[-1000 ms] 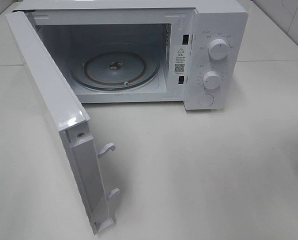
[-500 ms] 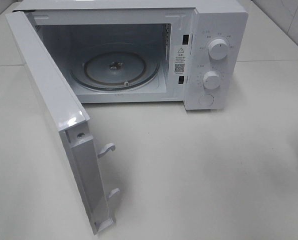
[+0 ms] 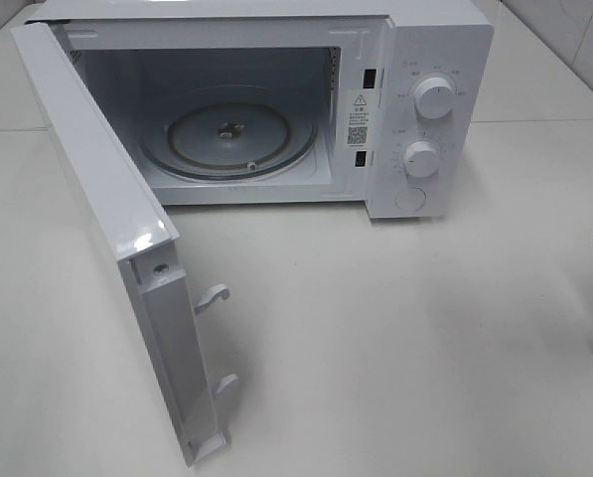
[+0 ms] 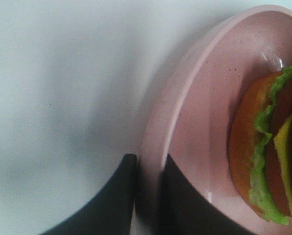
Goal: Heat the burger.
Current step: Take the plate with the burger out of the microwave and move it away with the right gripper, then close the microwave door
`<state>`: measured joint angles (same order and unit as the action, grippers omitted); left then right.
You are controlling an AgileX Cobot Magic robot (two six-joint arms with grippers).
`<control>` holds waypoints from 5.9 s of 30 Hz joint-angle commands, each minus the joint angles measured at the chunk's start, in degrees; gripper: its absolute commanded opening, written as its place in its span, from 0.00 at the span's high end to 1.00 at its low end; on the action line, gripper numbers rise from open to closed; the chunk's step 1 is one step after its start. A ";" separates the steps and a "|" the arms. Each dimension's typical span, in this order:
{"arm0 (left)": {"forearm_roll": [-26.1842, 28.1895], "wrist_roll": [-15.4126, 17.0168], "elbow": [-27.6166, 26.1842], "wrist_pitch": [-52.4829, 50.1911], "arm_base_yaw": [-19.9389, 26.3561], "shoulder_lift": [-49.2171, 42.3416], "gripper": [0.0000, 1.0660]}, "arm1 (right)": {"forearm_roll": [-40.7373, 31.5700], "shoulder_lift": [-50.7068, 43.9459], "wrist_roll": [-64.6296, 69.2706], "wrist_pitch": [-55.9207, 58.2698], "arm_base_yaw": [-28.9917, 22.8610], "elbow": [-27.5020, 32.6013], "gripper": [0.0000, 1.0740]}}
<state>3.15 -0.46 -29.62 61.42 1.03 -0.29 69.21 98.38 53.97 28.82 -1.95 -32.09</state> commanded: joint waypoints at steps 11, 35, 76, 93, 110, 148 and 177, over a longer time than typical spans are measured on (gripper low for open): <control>0.00 0.46 -0.06 0.00 -0.23 -0.17 0.05 | -0.29 1.60 1.89 0.52 0.29 -2.01 0.45; 0.00 0.46 -0.06 0.00 -0.23 -0.17 0.05 | -45.55 -24.75 -36.67 8.14 0.11 -2.81 0.37; 0.00 0.46 -0.06 0.00 -0.23 -0.17 0.05 | -68.75 -99.69 -53.97 26.30 0.11 3.55 0.31; 0.00 0.46 -0.06 0.00 -0.23 -0.11 0.05 | -70.24 -100.10 -56.21 26.36 0.11 3.72 0.06; 0.00 0.46 -0.06 0.00 -0.23 -0.11 0.05 | -70.13 -100.10 -55.98 26.36 0.11 3.72 0.26; 1.60 3.09 -1.66 -4.35 -0.23 -0.17 0.05 | -70.13 -100.10 -55.98 26.36 0.11 3.72 0.55; 1.83 -2.69 11.12 -63.83 -0.23 40.28 1.00 | -70.13 -100.10 -55.98 26.36 0.11 3.72 0.55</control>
<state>4.35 -3.67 -18.62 0.00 1.03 39.99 -0.86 -0.23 -1.72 55.69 -1.95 -28.76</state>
